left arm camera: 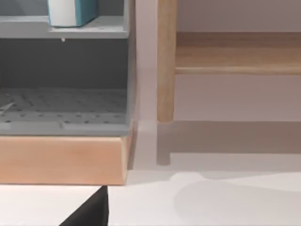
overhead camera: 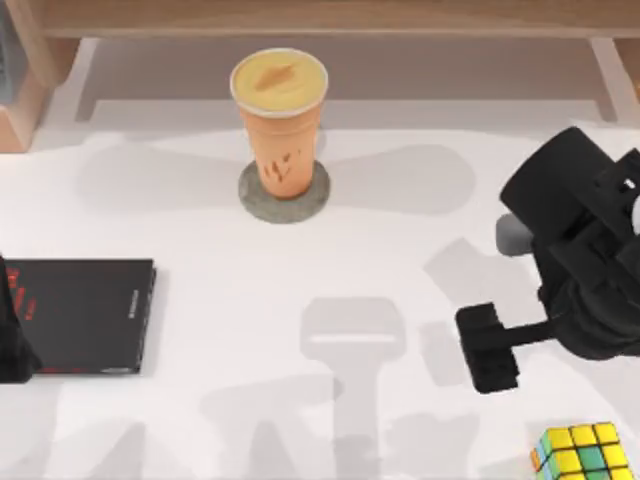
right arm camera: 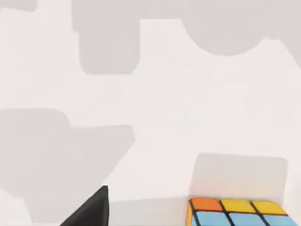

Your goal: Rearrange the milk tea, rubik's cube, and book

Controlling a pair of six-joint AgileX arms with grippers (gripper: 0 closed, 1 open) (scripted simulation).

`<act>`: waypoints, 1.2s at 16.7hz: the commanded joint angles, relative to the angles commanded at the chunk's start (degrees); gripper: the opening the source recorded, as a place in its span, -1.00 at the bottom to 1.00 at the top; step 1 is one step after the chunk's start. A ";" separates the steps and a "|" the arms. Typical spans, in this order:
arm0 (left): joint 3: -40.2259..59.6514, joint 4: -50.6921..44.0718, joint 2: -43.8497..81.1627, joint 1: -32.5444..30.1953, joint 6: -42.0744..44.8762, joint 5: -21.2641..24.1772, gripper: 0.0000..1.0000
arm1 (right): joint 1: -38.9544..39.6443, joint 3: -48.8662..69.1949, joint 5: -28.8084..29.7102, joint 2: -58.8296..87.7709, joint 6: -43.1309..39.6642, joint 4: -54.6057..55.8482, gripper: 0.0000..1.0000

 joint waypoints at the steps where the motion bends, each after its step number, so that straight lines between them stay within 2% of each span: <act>1: 0.00 0.00 0.00 0.00 0.00 0.00 1.00 | -0.55 -1.28 -1.96 -1.60 0.69 -3.22 1.00; 5: 0.00 0.00 0.00 0.00 0.00 0.00 1.00 | -1.84 -4.66 -6.96 -5.42 2.37 -10.85 1.00; 12: 0.00 0.00 0.00 0.00 0.00 0.00 1.00 | -1.70 -4.94 -7.26 -5.36 2.46 -11.07 1.00; 20: 0.00 0.00 0.00 0.00 0.00 0.00 1.00 | -1.77 -14.60 -7.36 -0.90 2.72 3.32 1.00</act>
